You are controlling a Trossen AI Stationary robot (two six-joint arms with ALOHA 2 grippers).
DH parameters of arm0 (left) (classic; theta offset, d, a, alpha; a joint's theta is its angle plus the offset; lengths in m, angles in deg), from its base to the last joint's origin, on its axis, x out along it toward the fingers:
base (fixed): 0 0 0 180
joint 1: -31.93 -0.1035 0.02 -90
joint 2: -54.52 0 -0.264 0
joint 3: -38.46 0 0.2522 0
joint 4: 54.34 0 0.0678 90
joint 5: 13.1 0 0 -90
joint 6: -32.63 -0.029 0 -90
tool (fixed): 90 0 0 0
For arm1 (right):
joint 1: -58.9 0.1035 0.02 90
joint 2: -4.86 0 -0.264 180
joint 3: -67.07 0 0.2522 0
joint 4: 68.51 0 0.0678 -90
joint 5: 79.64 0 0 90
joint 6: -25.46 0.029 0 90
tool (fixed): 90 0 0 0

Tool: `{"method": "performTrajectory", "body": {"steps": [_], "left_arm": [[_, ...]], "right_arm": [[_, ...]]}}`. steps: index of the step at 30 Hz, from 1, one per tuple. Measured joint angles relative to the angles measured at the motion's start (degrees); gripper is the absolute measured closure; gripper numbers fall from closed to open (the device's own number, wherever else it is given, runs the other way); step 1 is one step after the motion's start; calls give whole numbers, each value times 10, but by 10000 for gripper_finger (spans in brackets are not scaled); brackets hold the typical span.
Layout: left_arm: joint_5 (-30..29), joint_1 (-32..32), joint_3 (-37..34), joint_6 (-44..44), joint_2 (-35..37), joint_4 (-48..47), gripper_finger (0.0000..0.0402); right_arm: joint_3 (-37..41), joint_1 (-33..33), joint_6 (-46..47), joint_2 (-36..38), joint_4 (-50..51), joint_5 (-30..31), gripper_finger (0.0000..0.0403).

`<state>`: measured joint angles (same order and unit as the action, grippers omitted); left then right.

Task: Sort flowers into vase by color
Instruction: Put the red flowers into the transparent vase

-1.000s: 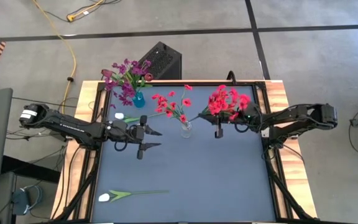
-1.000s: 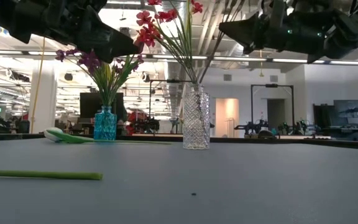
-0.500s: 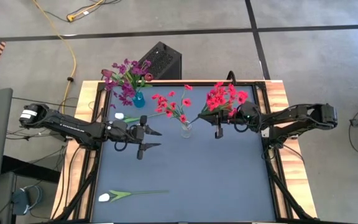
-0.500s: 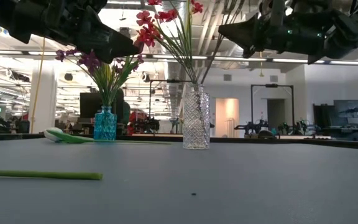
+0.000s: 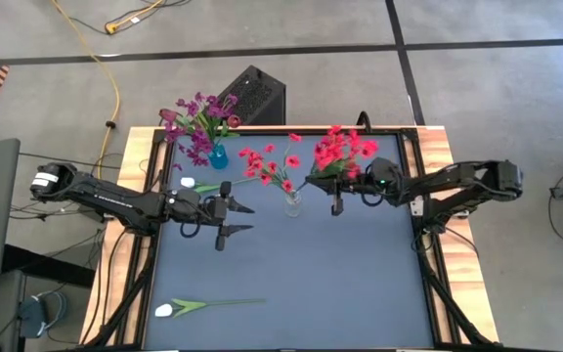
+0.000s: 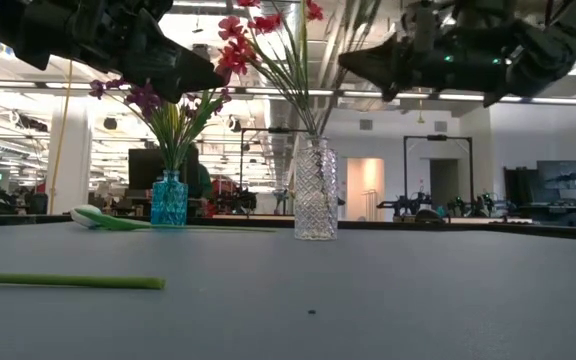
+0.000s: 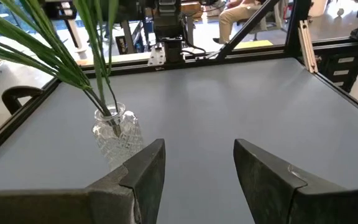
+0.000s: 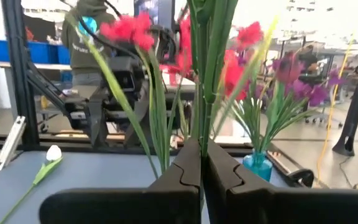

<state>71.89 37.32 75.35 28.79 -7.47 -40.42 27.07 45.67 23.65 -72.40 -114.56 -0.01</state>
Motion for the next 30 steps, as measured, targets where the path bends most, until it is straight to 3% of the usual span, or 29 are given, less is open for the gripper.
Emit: {"method": "performTrajectory", "body": {"steps": [5, 15, 30], "left_arm": [[2, 0, 0, 9, 0, -5, 222], [2, -4, 0, 0, 0, -15, 222], [2, -10, 0, 9, 0, -12, 222]], "right_arm": [[-18, 0, 18, -35, 2, 0, 378], [-20, -4, 34, -35, 67, 0, 378], [-24, 1, 34, -77, 69, 0, 362]]}}
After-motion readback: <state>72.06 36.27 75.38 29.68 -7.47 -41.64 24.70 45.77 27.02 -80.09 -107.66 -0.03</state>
